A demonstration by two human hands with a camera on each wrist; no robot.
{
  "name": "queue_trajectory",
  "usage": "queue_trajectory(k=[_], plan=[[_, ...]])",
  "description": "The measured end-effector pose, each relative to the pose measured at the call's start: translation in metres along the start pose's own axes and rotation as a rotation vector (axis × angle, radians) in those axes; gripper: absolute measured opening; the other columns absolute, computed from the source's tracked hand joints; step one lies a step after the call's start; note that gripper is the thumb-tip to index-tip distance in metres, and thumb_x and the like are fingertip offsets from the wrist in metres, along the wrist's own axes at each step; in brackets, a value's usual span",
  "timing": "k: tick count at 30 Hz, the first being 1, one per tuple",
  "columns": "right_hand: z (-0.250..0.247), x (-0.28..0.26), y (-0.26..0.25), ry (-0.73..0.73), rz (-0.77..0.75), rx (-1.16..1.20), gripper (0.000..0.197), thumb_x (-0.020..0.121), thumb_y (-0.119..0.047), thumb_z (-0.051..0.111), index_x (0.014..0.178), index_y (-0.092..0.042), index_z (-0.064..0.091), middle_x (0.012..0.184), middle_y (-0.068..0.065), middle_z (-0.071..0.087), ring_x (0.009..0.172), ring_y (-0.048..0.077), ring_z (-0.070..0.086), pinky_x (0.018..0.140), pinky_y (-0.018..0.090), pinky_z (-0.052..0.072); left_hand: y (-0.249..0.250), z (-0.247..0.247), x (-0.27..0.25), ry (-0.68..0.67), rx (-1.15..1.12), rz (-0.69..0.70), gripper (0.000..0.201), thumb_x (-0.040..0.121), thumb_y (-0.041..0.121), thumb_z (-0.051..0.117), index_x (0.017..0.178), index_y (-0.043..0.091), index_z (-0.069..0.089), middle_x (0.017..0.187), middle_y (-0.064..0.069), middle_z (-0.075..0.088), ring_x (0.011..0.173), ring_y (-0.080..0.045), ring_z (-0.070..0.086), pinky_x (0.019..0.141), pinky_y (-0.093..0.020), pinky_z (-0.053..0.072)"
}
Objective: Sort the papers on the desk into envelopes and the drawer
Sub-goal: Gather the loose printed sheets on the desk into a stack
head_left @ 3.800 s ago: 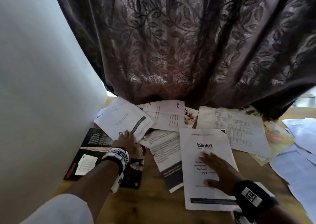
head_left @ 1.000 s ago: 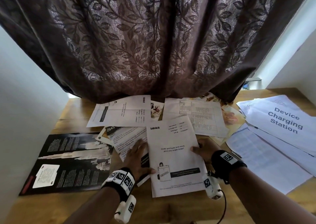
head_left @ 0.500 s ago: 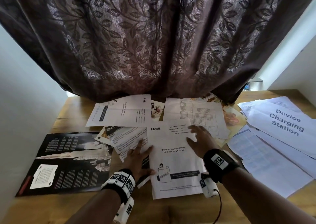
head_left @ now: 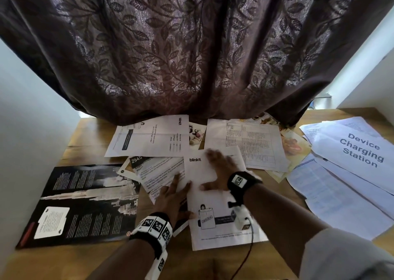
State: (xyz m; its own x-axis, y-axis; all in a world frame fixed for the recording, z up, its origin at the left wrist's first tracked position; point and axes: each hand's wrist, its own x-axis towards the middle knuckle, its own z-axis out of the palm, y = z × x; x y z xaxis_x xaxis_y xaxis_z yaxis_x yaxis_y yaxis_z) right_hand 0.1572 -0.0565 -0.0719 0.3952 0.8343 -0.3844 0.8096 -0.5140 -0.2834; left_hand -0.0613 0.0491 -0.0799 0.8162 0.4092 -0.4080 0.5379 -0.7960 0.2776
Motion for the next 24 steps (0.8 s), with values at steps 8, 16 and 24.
queue_trajectory(k=[8, 16, 24], plan=[[-0.025, -0.028, 0.046, 0.021, 0.142, -0.03, 0.14, 0.062, -0.094, 0.052, 0.155, -0.022, -0.023, 0.163, 0.0, -0.026, 0.15, 0.028, -0.023, 0.123, 0.05, -0.01, 0.003, -0.001, -0.003, -0.002, -0.009, 0.007, 0.101, 0.082, 0.053, 0.069, 0.153, 0.043, -0.001, 0.153, 0.005, -0.036, 0.146, -0.034, 0.005, 0.12, -0.044, 0.018], [0.039, -0.057, -0.045, -0.15, -0.239, -0.147, 0.137, 0.066, -0.083, 0.064, 0.157, -0.023, -0.019, 0.164, -0.005, -0.025, 0.149, 0.018, -0.027, 0.122, 0.05, -0.014, 0.003, 0.001, 0.001, 0.004, -0.037, -0.016, 0.099, 0.079, 0.053, 0.072, 0.152, 0.05, 0.004, 0.157, 0.009, -0.032, 0.144, -0.036, 0.011, 0.119, -0.044, 0.021], [0.009, -0.097, 0.063, -0.198, -0.017, -0.154, 0.139, 0.052, -0.094, 0.06, 0.145, -0.049, -0.032, 0.157, -0.014, -0.039, 0.144, 0.021, -0.038, 0.113, 0.066, -0.021, 0.01, -0.006, -0.003, -0.03, -0.01, -0.01, 0.102, 0.082, 0.053, 0.069, 0.155, 0.041, 0.0, 0.158, 0.002, -0.032, 0.146, -0.036, 0.005, 0.12, -0.046, 0.02]])
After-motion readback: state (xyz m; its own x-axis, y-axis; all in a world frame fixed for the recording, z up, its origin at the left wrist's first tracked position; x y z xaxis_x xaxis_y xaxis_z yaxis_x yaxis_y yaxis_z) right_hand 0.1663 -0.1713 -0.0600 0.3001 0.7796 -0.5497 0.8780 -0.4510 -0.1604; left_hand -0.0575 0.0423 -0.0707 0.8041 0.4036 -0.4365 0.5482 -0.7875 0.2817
